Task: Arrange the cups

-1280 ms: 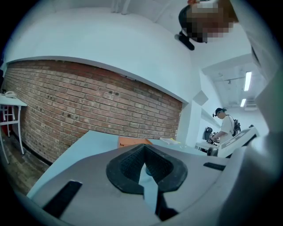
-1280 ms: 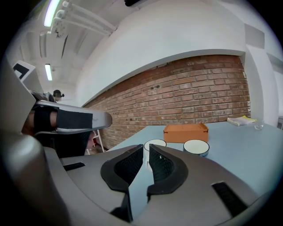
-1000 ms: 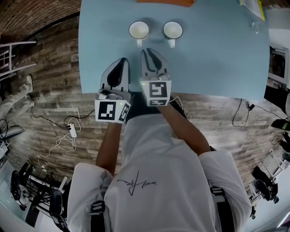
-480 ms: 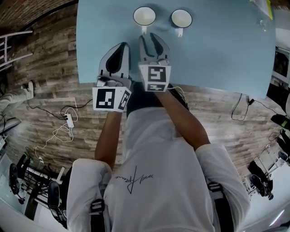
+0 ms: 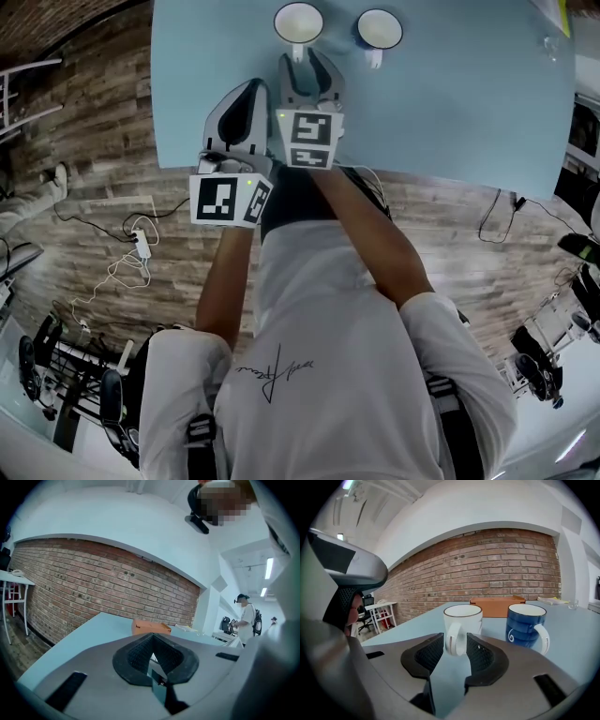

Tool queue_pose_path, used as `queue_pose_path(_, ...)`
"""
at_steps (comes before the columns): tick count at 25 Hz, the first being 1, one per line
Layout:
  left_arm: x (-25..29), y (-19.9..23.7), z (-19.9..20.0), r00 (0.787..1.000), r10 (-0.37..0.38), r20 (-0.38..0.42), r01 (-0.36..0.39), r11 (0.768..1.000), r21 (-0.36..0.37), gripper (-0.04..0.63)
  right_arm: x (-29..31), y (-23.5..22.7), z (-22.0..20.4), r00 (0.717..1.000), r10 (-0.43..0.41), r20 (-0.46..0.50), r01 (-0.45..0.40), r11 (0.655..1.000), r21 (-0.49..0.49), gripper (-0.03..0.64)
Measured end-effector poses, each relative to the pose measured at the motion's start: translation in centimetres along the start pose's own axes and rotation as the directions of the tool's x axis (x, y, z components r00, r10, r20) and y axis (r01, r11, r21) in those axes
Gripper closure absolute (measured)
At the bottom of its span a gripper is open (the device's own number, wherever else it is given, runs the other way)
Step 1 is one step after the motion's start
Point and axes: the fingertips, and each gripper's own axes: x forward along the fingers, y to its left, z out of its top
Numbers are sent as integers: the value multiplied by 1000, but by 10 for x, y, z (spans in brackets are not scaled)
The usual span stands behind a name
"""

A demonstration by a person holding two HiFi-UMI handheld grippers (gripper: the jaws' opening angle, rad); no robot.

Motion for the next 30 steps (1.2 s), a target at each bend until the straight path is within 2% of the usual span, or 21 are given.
queue_pose_path(18, 4, 3, -5, 1000, -4, -18, 3, 1000, -22, 588, 8, -20, 4, 999, -33, 27, 34, 998, -45, 488)
queue_pose_path(21, 6, 3, -6, 1000, -6, -23, 5, 1000, -28, 588, 7, -21, 5, 999, -36, 34, 38, 997, -69, 543)
queue_pose_path(30, 8, 5, -8, 999, -7, -33, 6, 999, -35, 588, 6, -22, 8, 999, 6, 37, -4, 997, -74, 549)
